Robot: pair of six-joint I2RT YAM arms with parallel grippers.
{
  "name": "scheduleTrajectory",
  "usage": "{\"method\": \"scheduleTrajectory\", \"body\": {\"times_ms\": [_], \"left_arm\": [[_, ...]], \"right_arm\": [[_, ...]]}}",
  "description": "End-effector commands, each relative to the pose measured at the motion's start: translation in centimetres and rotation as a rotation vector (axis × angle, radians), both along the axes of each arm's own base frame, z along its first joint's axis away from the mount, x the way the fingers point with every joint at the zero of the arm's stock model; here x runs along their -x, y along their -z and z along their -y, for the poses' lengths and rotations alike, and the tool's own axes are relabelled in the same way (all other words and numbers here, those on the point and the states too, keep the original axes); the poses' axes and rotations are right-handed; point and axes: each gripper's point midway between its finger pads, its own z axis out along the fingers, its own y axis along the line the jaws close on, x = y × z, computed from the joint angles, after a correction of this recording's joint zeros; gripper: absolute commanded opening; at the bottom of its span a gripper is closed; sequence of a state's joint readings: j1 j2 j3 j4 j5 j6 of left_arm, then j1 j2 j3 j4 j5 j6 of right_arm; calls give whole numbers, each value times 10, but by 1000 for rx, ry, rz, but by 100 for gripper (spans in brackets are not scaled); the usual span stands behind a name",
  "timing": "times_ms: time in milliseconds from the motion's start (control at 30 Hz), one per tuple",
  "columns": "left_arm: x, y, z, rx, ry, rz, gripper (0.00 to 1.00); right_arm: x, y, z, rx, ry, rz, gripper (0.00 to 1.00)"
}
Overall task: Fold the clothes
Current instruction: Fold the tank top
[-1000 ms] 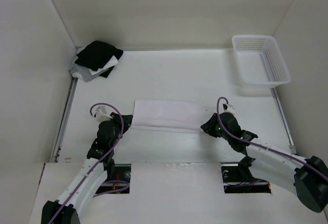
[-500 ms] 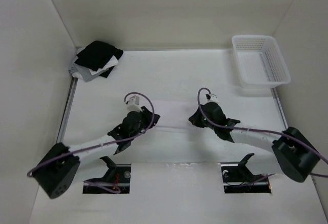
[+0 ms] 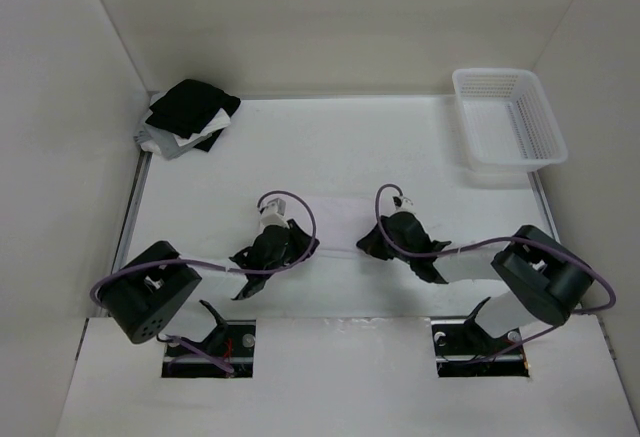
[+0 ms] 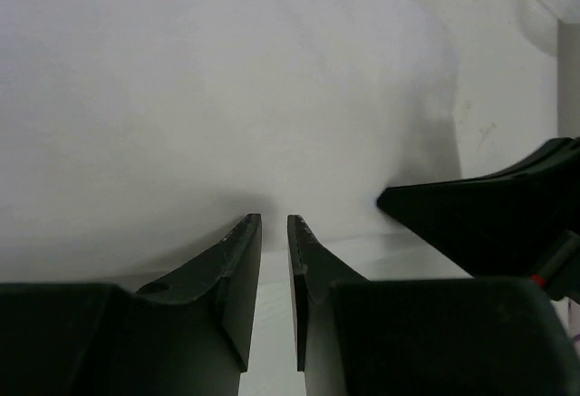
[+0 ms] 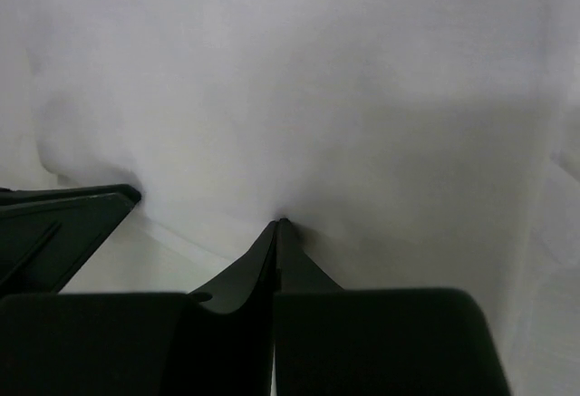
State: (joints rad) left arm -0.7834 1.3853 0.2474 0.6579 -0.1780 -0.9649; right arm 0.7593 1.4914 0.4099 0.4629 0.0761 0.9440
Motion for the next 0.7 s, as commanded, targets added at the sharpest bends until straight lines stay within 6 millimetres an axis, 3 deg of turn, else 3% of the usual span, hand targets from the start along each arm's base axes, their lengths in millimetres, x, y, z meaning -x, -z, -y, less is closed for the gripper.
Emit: {"method": "scheduleTrajectory", "body": {"times_ms": [0,200,367,533,667], "left_arm": [[1,-5,-12,46,-33,18,17],[4,1,-34,41,-80,6,17],[4,-6,-41,80,-94,17,21],[1,-36,-41,121,-97,80,25],[-5,-55,-46,103,-108,137,27]], "right_arm": [[0,-12,5,-55,55,39,0],[11,-9,21,-37,78,31,2],[13,-22,33,-47,94,56,6],[-2,-46,69,-25,188,135,24],[-11,-37,97,16,268,90,40]]}}
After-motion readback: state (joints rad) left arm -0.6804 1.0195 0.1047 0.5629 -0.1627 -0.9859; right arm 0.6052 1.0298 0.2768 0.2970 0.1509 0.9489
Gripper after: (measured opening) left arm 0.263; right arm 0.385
